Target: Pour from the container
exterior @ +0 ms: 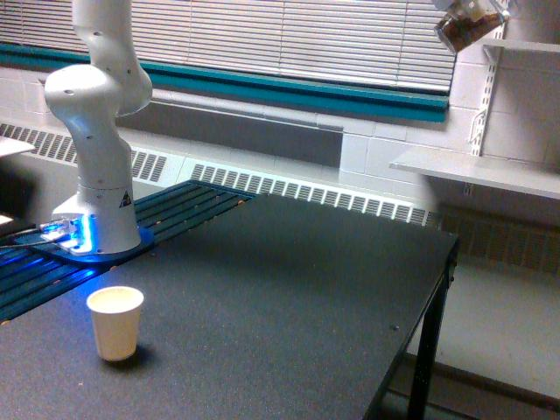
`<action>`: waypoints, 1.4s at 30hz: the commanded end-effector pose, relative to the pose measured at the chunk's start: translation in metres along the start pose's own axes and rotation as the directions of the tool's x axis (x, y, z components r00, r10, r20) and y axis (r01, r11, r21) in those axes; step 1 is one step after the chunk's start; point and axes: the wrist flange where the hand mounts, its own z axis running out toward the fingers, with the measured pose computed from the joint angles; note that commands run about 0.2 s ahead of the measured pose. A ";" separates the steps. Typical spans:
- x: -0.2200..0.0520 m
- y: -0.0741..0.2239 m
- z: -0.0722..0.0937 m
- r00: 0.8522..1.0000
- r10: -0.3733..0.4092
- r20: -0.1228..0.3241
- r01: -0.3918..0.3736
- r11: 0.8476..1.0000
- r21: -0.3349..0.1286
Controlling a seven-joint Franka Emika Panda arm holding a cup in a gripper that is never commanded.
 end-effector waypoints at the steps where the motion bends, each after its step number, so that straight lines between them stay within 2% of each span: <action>1: 0.002 0.002 0.001 1.000 0.007 -0.007 -0.007 1.000 0.001; 10: 0.010 0.017 -0.001 1.000 0.009 -0.016 -0.009 1.000 -0.006; 22: 0.032 0.060 -0.007 0.998 -0.025 -0.050 0.023 0.999 -0.034; 29: 0.046 0.109 -0.013 0.995 -0.078 -0.064 0.073 0.995 -0.073; 34: 0.056 0.156 -0.022 0.992 -0.098 -0.086 0.086 0.988 -0.129; 42: 0.057 0.234 -0.038 0.990 -0.112 -0.087 0.092 0.975 -0.203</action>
